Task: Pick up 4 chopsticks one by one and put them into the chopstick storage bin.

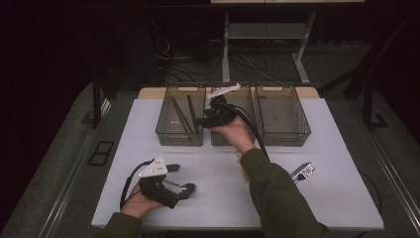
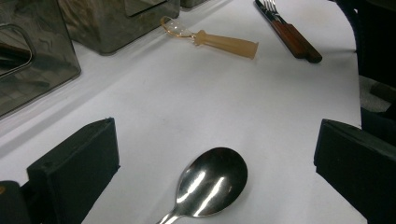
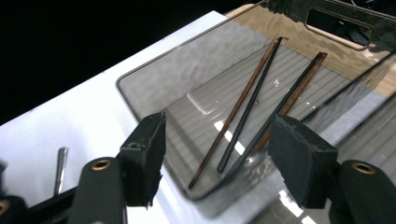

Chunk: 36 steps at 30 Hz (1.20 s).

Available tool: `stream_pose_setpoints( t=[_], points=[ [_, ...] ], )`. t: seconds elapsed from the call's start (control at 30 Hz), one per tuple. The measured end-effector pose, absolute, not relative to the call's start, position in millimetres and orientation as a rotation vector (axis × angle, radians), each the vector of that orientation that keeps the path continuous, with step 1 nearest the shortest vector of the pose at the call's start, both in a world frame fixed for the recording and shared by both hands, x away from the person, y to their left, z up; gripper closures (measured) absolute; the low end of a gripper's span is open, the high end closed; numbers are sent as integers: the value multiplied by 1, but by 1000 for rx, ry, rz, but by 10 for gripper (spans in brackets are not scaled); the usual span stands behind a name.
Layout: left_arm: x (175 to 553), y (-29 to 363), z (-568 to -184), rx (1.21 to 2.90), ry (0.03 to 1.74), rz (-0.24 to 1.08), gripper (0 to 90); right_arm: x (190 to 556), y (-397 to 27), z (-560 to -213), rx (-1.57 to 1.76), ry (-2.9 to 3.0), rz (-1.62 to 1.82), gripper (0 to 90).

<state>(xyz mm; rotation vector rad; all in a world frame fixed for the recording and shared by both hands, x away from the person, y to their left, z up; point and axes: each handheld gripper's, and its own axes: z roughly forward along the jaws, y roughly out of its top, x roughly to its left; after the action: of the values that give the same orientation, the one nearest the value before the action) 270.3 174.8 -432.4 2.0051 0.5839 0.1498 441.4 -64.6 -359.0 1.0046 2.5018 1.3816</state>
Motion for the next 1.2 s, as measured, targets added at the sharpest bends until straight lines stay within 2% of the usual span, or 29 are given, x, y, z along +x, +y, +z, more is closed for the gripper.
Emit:
stream_pose_setpoints(
  t=[0.6, 1.2],
  points=[
    [271, 177, -434, 2015, 611, 158, 0, 402, -144, -358, 951, 2455, 1469, 343],
    [270, 175, -434, 2022, 609, 163, 0, 358, -196, -370, 953, 2471, 1401, 345]
  ],
)
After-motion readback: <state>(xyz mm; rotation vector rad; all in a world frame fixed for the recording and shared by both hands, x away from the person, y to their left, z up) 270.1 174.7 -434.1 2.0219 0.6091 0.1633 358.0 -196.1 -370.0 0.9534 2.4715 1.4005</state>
